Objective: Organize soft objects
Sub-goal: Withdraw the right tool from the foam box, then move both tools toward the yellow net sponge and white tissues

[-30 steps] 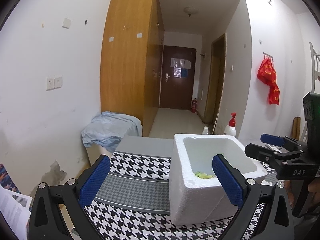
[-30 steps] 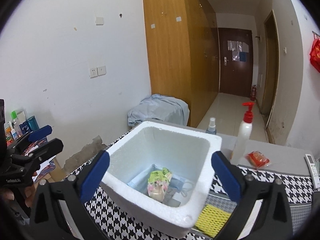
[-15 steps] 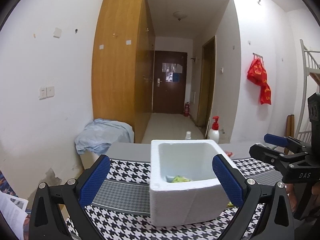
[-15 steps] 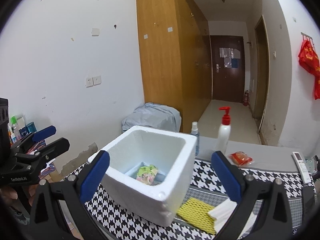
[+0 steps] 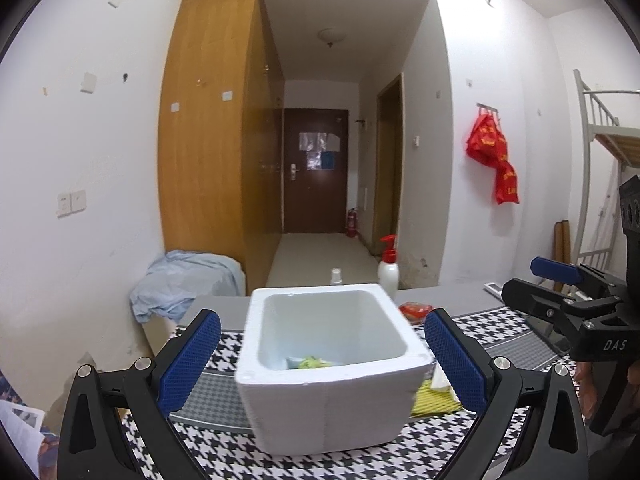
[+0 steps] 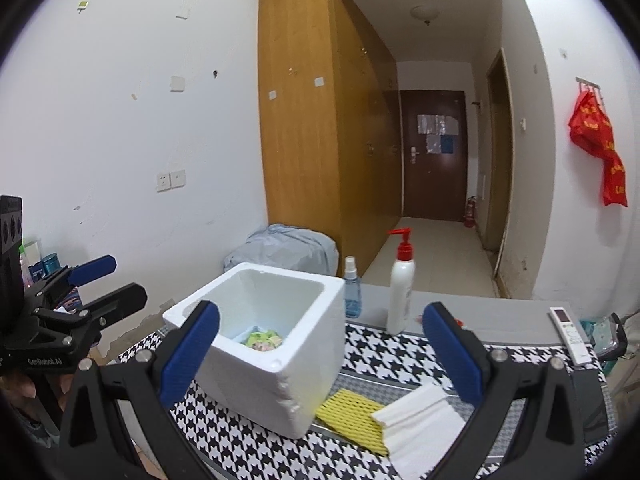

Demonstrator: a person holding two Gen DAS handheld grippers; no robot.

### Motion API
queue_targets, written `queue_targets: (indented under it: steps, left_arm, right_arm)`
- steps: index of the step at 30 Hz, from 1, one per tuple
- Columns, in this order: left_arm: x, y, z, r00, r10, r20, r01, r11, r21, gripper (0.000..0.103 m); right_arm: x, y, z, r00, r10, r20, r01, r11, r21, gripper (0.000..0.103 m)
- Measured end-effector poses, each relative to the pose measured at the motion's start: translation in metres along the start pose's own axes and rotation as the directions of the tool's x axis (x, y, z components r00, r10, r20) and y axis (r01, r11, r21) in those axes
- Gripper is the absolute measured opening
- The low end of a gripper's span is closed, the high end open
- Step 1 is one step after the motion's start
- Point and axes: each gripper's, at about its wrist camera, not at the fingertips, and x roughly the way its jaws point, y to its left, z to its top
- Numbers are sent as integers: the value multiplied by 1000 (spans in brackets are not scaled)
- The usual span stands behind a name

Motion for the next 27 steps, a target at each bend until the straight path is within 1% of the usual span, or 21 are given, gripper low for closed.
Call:
queue_targets:
  steps: [8, 13, 15, 17, 21, 27]
  left_arm:
    - [-4, -17, 2, 998, -53, 31, 53, 999, 10, 102]
    - [-4, -30, 2, 994, -104, 39, 103, 994, 22, 102]
    - [-4, -35, 0, 992, -123, 36, 122, 992, 32, 102]
    - [0, -41, 0, 992, -121, 24, 120, 992, 46, 102]
    - [0, -46, -5, 988, -150, 25, 149, 988, 36, 102]
    - [6, -56, -12, 983, -185, 12, 184, 982, 38, 102]
  right_arm:
    - [-20, -10, -4, 998, -56, 28, 56, 998, 1, 103]
    - [-32, -15, -10, 994, -102, 39, 101, 995, 3, 103]
    - [-37, -18, -12, 992, -117, 44, 117, 993, 8, 103]
    - [-43, -21, -13, 990, -134, 46, 134, 991, 14, 103]
    - [-55, -28, -15, 984, -172, 52, 172, 985, 18, 103]
    - [-59, -34, -21, 976, -211, 47, 210, 977, 30, 103]
